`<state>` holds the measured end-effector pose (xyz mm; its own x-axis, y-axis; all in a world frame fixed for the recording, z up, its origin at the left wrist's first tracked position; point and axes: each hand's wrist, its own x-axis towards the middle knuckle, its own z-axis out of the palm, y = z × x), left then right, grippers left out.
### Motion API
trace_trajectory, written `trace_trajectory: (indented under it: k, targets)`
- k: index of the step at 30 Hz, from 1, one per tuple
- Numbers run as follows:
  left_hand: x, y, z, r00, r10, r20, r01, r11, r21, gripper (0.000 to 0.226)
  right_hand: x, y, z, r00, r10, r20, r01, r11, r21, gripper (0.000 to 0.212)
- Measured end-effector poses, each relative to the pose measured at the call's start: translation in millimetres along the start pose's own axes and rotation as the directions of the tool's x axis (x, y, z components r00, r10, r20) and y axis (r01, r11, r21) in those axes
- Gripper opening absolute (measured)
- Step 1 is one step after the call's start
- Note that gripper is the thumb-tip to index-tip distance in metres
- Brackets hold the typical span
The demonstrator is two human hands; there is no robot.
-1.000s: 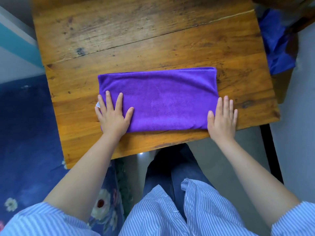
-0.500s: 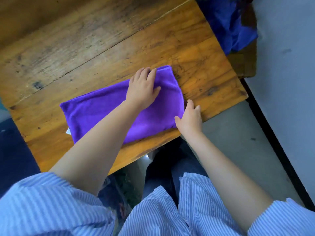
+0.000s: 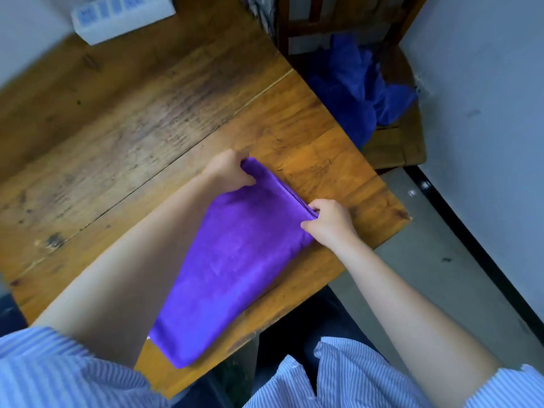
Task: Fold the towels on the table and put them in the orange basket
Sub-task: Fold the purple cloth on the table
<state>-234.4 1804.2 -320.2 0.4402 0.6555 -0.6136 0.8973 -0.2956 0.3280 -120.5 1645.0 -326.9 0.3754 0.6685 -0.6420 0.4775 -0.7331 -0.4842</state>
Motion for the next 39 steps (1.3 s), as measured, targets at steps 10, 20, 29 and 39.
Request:
trace_trajectory:
  k: [10, 20, 29, 39]
  targets:
    - [43, 11, -83, 0.976, 0.087, -0.200, -0.111, 0.987, -0.113, 0.053, 91, -78, -90, 0.889, -0.432, -0.152, 0.326, 0.831, -0.452, 0.024]
    - [17, -15, -109, 0.832, 0.287, -0.474, -0.204, 0.954, 0.219, 0.016, 88, -124, -115, 0.609, -0.730, -0.310, 0.472, 0.648, -0.598, 0.026]
    - [-75, -60, -32, 0.627, 0.719, -0.299, -0.548, 0.681, 0.487, 0.002, -1, -51, -54, 0.464, -0.884, -0.050, 0.737, 0.417, -0.532, 0.013]
    - [-111, -71, 29, 0.627, 0.767, -0.138, -0.603, 0.590, 0.536, 0.013, -28, 20, -16, 0.564, -0.826, -0.014, 0.667, 0.466, -0.582, 0.024]
